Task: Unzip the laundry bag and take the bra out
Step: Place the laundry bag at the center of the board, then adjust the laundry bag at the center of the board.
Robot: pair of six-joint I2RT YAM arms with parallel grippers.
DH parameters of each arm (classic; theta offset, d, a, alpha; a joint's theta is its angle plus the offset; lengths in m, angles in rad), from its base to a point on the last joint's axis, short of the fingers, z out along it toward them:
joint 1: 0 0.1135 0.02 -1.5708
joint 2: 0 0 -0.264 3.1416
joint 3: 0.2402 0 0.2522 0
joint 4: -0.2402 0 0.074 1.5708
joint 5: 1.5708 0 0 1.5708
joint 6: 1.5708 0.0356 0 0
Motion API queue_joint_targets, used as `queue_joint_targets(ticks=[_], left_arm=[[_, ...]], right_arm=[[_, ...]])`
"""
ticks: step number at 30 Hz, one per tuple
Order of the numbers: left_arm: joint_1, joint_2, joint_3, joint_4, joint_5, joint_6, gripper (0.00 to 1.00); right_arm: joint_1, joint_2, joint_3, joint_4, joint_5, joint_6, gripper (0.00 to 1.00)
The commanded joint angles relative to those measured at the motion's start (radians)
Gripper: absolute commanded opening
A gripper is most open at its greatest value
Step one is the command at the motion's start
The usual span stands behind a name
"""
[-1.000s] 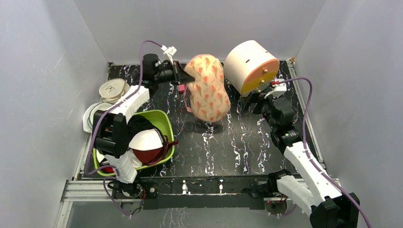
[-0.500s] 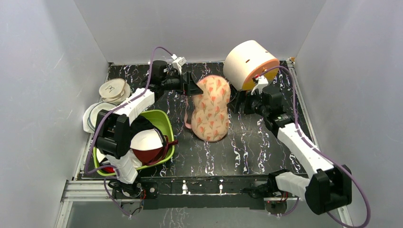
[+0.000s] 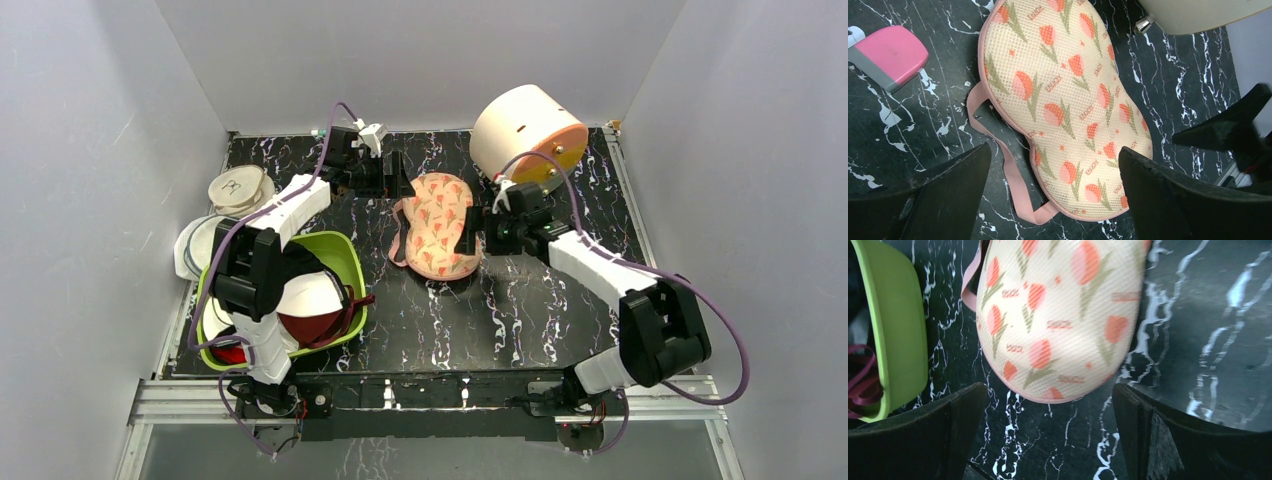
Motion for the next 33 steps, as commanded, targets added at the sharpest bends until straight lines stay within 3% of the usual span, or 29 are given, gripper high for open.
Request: queue_joint_targets(ticks=[1, 6, 12, 16, 18, 20, 24, 25, 29, 33], left_arm=[[-0.004, -0.073, -0.009, 0.028, 0.035, -0.031, 0.98], [-0.006, -0.093, -0.031, 0.078, 0.080, -0.063, 0.98], [-0.005, -0.107, -0.035, 0.071, 0.045, -0.060, 0.98], [-0.006, -0.127, -0.045, 0.074, 0.012, -0.056, 0.98], [-0.005, -0.157, -0.065, 0.078, -0.059, -0.038, 0.98], [-0.005, -0.163, -0.062, 0.057, -0.123, -0.024, 0.98], [-0.034, -0.126, -0.046, 0.050, -0.091, -0.021, 0.98], [-0.143, -0.115, -0.046, 0.023, -0.174, 0.057, 0.98], [-0.291, -0.092, -0.061, 0.003, -0.330, 0.188, 0.96], [-0.373, -0.038, -0.083, 0.003, -0.437, 0.271, 0.96]], right_arm=[[0.095, 0.035, 0.027, 0.010, 0.093, 0.006, 0.98], [0.137, 0.112, 0.034, 0.003, 0.246, 0.000, 0.98], [0.252, 0.208, 0.135, -0.006, 0.313, 0.019, 0.98], [0.341, 0.230, 0.189, 0.111, 0.101, 0.101, 0.98], [0.346, 0.161, 0.158, 0.193, 0.036, 0.145, 0.98], [0.340, 0.048, 0.163, 0.069, 0.205, 0.064, 0.98], [0.318, -0.116, 0.142, -0.110, 0.550, -0.039, 0.98], [0.311, -0.260, 0.073, -0.062, 0.623, -0.035, 0.98], [0.308, -0.351, 0.031, -0.029, 0.668, -0.043, 0.98], [0.307, -0.403, 0.003, -0.027, 0.706, -0.047, 0.98]])
